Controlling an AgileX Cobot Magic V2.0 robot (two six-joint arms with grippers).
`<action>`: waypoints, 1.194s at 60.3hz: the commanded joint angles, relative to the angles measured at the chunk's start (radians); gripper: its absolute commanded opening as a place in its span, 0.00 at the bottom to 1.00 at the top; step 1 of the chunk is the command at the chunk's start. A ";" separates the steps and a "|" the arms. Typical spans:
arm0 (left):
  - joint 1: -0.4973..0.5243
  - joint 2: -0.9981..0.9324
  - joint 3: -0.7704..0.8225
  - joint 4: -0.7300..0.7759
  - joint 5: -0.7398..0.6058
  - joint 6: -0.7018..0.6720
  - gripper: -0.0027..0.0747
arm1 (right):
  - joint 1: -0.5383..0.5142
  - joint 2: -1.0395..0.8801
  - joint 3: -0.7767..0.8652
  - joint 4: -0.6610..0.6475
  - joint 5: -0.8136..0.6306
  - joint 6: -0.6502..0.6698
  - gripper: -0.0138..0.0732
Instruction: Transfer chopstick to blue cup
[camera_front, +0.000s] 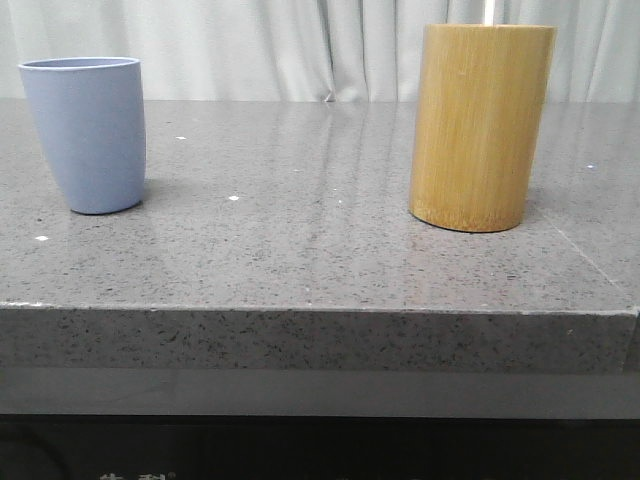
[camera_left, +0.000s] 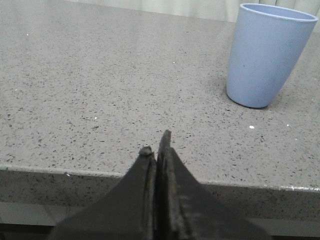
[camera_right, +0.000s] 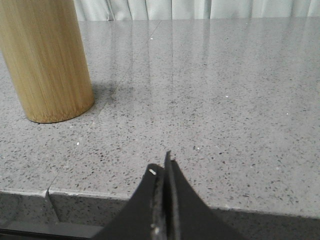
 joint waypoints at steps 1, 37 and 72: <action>0.004 -0.022 0.009 -0.011 -0.078 -0.008 0.01 | -0.007 -0.020 -0.005 -0.010 -0.076 -0.003 0.07; 0.004 -0.022 0.009 -0.011 -0.090 -0.008 0.01 | -0.007 -0.020 -0.005 -0.010 -0.076 -0.003 0.07; 0.004 -0.022 -0.026 -0.011 -0.278 -0.008 0.01 | -0.007 -0.020 -0.105 -0.007 -0.142 -0.002 0.07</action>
